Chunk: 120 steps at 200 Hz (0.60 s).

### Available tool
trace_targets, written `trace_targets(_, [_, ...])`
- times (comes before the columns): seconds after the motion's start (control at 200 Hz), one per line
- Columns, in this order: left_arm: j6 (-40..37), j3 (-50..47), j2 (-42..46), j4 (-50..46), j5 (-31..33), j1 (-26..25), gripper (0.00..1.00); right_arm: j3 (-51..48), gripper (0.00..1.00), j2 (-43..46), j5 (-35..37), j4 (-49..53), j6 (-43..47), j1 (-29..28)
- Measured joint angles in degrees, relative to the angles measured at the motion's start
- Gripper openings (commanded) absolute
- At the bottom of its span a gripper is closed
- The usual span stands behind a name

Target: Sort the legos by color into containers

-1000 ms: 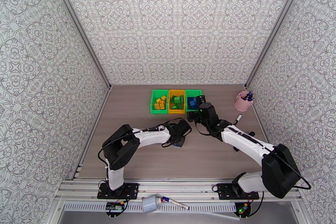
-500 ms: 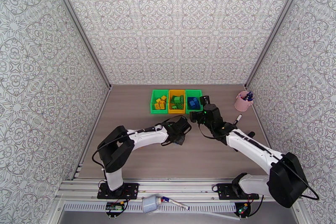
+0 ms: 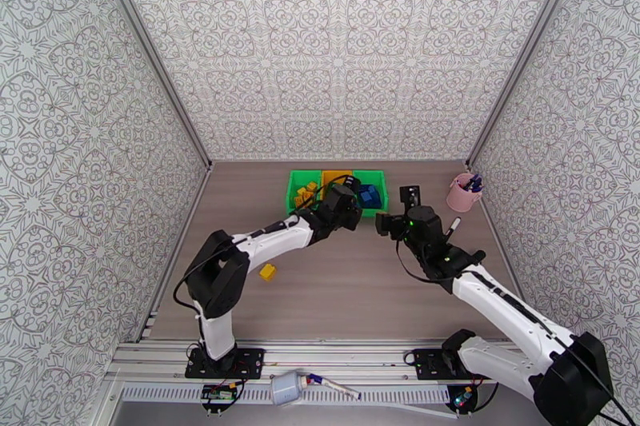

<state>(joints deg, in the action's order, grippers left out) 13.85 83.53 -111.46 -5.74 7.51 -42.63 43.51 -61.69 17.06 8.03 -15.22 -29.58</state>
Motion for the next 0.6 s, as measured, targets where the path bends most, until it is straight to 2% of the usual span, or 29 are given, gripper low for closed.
trace_targets(0.28, [-1.22,21.33,-17.03,1.62,-2.8,3.72,0.33,-2.16,0.92,3.39,0.74,1.99,0.0,0.81])
trace_targets(0.43, [-2.19,32.44,-25.77,0.15,-3.69,5.05,0.39,-2.27,0.92,4.07,0.76,3.08,0.0,1.18])
trace_targets(0.495, [-2.49,38.03,-29.35,-1.42,-4.33,5.44,0.46,-2.27,0.93,4.07,0.68,3.43,0.0,1.2])
trace_targets(0.6, [-3.34,44.11,-32.46,-4.22,-5.11,5.92,0.68,-2.27,0.93,4.04,-0.9,3.63,0.22,1.31])
